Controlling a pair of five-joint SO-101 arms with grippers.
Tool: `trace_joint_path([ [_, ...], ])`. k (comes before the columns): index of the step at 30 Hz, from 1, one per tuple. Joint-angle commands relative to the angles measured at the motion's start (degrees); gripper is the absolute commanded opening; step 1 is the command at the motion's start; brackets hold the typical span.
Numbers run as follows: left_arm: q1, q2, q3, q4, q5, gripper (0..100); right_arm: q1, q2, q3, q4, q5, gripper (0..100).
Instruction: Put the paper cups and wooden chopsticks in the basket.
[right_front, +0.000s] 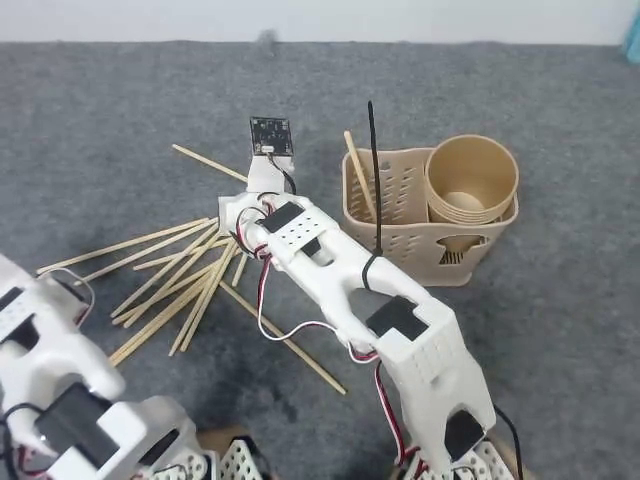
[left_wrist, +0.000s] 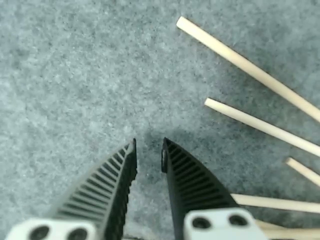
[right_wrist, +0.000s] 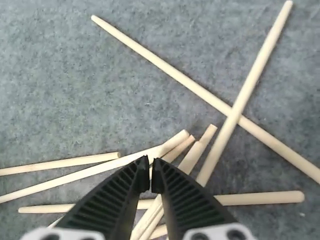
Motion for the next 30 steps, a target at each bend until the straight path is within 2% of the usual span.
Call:
trace_joint_path([
  [1,0.3,-0.4,-2.1,-1.0,0.4,8,1.3,-1.8,-3.3,1.8,1.1,9.1],
  [4,0.3,-0.4,-2.1,-1.0,0.4,8,1.2,-1.9,-5.5,6.0,1.0,14.8],
  [11,0.3,-0.4,-2.1,-1.0,0.4,8,1.5,-1.9,-9.9,12.5,0.9,10.8],
  [19,0.4,-0.4,-2.1,-1.0,0.4,8,1.1,-2.0,-14.7,22.3,0.4,10.7],
  [24,1.3,-0.4,-2.0,-1.0,0.4,8,1.5,-2.0,-16.7,27.5,-7.4,10.6],
  [30,1.4,-0.4,-2.0,-1.0,0.4,8,1.1,-1.9,-17.3,29.6,-7.5,10.6],
])
